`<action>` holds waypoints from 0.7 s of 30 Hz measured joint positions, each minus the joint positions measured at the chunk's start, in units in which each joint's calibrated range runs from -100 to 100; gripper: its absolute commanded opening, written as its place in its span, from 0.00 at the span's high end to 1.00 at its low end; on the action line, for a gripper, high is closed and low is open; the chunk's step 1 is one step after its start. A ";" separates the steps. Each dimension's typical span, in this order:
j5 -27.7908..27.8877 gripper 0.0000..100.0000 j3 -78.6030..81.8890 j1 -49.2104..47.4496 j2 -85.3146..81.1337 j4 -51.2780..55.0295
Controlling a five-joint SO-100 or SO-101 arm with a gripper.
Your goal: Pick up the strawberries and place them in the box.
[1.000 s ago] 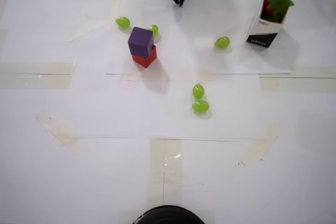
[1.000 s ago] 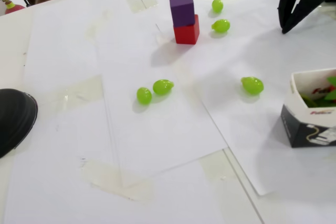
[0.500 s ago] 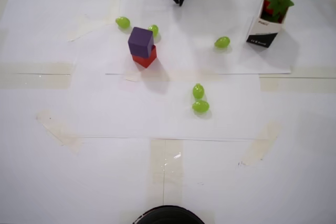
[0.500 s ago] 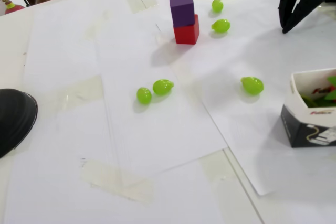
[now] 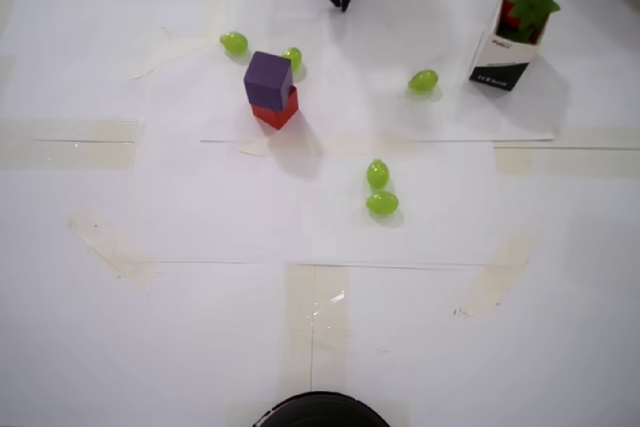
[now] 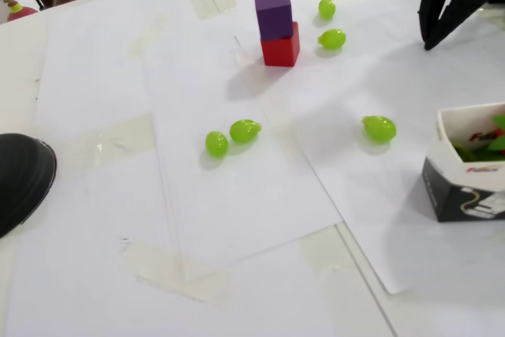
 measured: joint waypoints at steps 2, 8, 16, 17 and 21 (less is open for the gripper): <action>0.00 1.00 0.00 -0.07 0.00 0.00; 0.00 1.00 0.00 -0.67 0.00 0.24; -0.49 0.99 0.00 -4.64 0.00 0.08; -0.49 1.00 0.00 -4.94 0.00 0.00; -0.49 1.00 0.00 -5.84 0.00 -0.47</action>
